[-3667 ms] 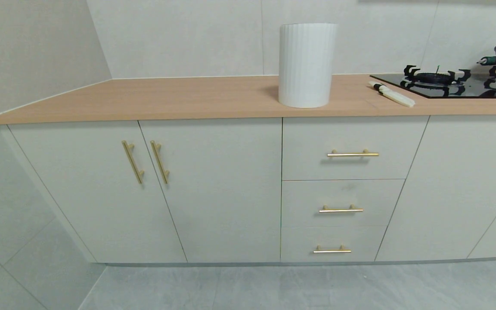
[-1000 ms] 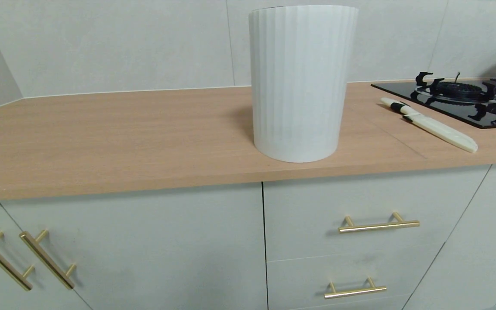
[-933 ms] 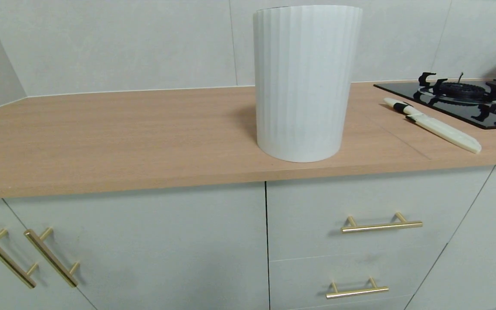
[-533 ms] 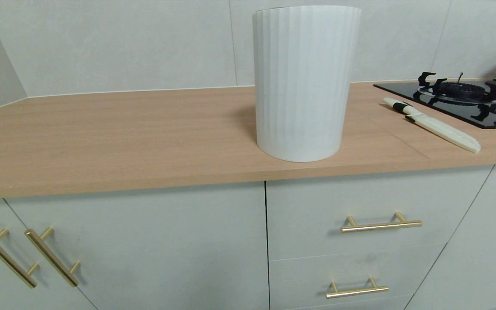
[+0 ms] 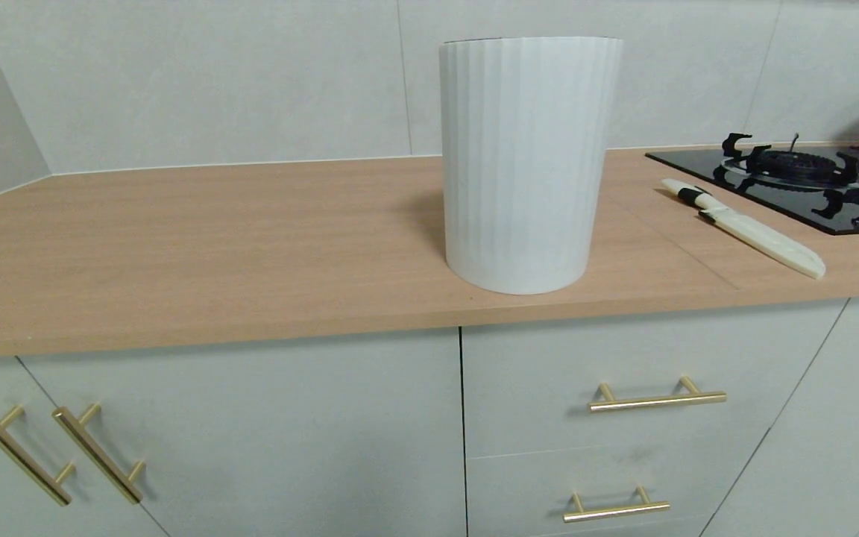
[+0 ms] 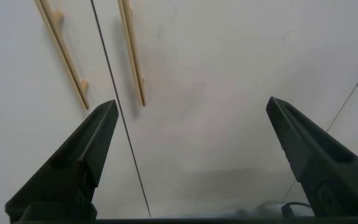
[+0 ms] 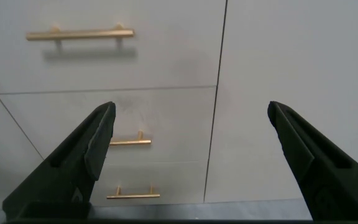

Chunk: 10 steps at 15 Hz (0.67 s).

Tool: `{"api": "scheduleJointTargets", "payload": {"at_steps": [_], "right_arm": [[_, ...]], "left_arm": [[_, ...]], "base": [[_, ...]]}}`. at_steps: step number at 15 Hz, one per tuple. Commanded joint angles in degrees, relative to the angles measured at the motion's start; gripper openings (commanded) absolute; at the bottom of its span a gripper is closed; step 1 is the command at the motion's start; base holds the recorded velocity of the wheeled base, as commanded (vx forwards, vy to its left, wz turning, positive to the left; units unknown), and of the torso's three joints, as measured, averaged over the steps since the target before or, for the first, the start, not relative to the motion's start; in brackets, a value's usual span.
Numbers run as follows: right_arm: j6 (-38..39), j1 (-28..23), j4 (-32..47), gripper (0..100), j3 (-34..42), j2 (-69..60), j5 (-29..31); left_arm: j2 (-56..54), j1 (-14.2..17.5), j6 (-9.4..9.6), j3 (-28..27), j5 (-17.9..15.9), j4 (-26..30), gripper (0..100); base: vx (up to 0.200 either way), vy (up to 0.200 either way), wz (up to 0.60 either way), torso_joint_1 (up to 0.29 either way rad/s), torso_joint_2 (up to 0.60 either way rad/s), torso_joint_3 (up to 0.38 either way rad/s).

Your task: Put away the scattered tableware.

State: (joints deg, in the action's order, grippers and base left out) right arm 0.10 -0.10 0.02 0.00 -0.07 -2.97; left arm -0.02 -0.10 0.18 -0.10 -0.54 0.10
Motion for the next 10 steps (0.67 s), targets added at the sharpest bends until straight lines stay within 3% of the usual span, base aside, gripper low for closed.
{"api": "scheduleJointTargets", "payload": {"at_steps": [1,10], "right_arm": [[0.0,0.0,0.0,100,0.0,0.1,0.0],[0.0,0.0,0.0,100,0.0,0.1,0.0]], "left_arm": [[0.0,0.0,-0.01,0.0,0.0,0.1,100],[0.0,0.0,-0.01,0.0,0.0,0.1,100]], "base": [[0.0,0.0,0.0,0.08,-0.08,-0.29],[0.0,0.0,0.0,0.141,-0.48,-0.305]]}}
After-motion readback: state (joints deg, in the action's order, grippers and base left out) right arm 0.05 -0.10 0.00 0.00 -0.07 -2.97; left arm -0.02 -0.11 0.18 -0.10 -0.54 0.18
